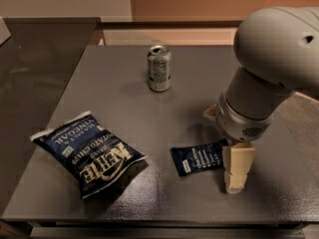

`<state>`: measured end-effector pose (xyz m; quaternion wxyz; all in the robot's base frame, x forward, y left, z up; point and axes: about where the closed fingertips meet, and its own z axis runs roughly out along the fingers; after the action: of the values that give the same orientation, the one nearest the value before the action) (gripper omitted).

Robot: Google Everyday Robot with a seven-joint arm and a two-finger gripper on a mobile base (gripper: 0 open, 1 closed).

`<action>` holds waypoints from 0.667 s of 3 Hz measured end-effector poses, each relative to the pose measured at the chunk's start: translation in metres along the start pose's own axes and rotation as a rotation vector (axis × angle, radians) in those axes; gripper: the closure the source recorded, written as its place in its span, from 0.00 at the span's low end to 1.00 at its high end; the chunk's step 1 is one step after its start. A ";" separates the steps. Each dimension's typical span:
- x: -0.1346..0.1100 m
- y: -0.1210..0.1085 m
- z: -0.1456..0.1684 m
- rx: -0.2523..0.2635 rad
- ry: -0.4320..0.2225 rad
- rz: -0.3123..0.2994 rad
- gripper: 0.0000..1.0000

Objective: Move rxbar blueberry near 7up can

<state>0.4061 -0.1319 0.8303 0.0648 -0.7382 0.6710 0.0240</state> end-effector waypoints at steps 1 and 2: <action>-0.004 0.004 0.007 -0.014 0.004 -0.012 0.18; -0.007 0.007 0.009 -0.026 0.005 -0.023 0.41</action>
Offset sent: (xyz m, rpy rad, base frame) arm -0.0112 0.0119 -0.0131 -0.0109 0.0432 0.0412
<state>0.3985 -0.1241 0.8217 0.0537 -0.7468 0.6622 0.0301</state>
